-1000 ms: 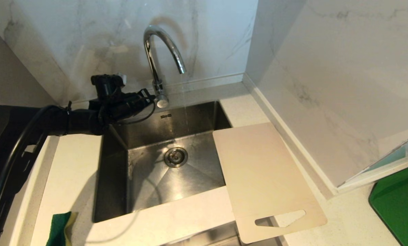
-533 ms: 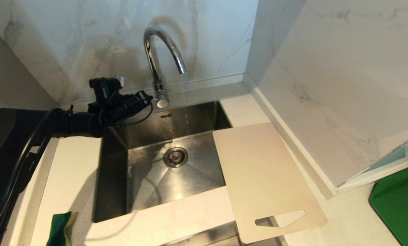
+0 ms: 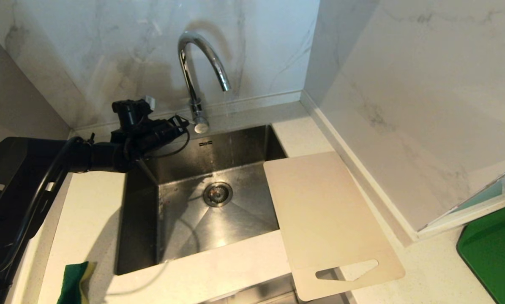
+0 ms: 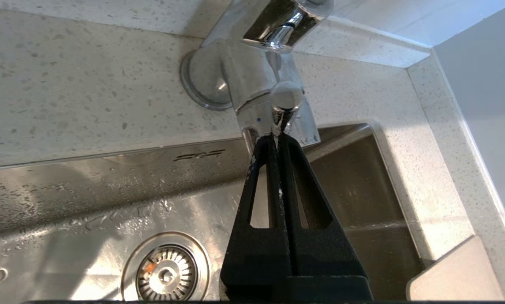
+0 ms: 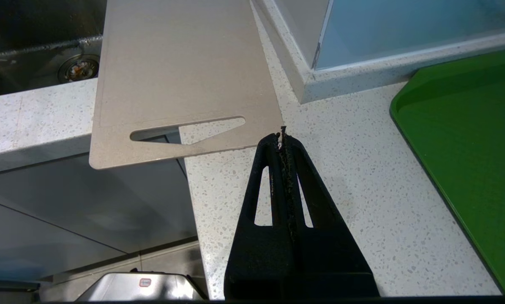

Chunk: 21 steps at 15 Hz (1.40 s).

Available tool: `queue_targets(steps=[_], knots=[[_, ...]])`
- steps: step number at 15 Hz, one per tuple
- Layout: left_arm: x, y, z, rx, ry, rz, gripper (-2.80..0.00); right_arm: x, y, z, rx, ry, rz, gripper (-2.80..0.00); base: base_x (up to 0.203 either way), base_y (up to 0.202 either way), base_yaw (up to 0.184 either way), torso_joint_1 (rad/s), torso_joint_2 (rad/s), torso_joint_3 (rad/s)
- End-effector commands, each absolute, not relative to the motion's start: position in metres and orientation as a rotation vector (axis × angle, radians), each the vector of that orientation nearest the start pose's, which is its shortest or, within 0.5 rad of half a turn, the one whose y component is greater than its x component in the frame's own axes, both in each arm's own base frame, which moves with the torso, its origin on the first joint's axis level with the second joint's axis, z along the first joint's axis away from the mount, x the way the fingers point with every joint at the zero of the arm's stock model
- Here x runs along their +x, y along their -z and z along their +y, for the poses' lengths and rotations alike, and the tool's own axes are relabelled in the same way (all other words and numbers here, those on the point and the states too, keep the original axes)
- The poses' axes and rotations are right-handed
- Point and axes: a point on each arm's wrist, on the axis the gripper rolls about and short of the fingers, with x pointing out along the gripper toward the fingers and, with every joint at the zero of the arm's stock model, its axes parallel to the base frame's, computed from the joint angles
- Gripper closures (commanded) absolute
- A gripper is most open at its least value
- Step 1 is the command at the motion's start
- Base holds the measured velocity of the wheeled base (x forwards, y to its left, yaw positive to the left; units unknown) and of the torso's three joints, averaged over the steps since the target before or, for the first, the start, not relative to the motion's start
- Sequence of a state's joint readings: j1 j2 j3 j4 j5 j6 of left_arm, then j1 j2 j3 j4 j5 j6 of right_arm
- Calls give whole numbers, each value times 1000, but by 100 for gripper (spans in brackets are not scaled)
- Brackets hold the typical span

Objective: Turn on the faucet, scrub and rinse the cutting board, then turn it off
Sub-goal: Turn off the tap

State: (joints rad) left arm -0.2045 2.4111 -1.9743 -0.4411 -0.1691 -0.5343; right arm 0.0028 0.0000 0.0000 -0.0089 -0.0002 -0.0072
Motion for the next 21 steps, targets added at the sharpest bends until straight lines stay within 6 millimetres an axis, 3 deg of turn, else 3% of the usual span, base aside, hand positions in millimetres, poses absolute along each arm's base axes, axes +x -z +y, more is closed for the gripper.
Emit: queue_targets(steps=[1, 21], knots=[[504, -198, -108, -530, 369, 87, 0, -23, -76, 0, -8, -3, -8, 0, 0, 0, 0, 0, 0, 0], [502, -207, -101, -474, 358, 58, 0, -23, -76, 0, -8, -3, -9, 0, 0, 0, 0, 0, 0, 0]])
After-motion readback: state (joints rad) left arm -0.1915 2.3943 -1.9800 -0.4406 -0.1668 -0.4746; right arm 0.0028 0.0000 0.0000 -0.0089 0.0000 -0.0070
